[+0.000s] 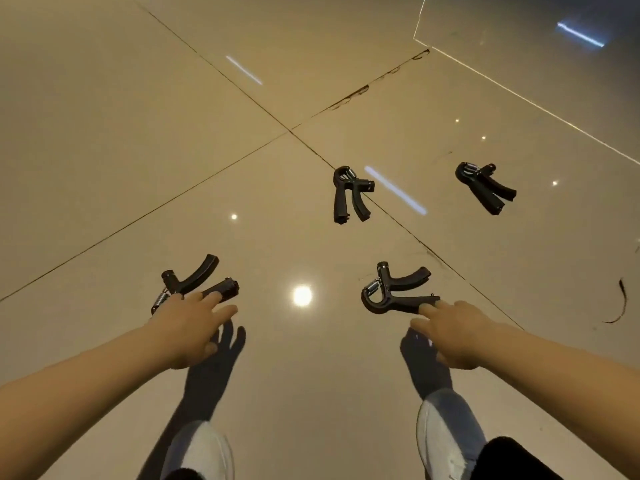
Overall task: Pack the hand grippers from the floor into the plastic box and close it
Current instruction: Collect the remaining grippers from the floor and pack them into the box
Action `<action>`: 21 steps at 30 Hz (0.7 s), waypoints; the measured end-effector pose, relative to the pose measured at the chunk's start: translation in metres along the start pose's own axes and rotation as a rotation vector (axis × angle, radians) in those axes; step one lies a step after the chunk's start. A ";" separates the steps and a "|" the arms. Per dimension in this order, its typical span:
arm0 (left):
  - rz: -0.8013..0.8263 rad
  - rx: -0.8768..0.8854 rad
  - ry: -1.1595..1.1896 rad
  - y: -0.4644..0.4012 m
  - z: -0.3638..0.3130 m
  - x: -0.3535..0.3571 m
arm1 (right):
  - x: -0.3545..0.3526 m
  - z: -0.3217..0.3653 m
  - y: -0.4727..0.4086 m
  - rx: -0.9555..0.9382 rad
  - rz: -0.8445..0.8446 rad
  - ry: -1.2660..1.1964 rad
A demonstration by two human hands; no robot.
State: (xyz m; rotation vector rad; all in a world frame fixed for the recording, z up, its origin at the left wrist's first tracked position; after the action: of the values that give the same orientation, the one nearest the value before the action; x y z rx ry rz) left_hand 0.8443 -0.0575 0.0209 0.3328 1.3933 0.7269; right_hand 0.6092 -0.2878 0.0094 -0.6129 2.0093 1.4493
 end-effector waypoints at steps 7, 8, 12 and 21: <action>-0.032 -0.300 0.369 -0.036 0.038 0.076 | 0.038 -0.034 -0.055 0.322 -0.100 -0.311; -0.005 -0.306 0.413 -0.036 0.036 0.085 | 0.041 -0.028 -0.055 0.311 -0.117 -0.277; -0.099 -0.331 0.520 -0.037 0.040 0.079 | 0.040 -0.008 -0.050 0.175 -0.208 -0.141; -0.319 -0.077 0.453 -0.037 -0.030 0.047 | 0.030 0.061 -0.039 -0.232 -0.421 -0.086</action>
State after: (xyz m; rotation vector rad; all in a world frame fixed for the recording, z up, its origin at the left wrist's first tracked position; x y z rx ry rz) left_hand 0.8257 -0.0608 -0.0434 -0.1264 1.7877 0.6075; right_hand 0.6251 -0.2423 -0.0524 -0.9867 1.5379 1.4243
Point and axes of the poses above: each hand's wrist, its own y-axis away from the middle knuckle, its own x-axis out of the palm, z = x × y, the point moved 8 cm from there along -y, towards the middle knuckle, and after that the axes turned 4 degrees about x, right-handed, at the moved point
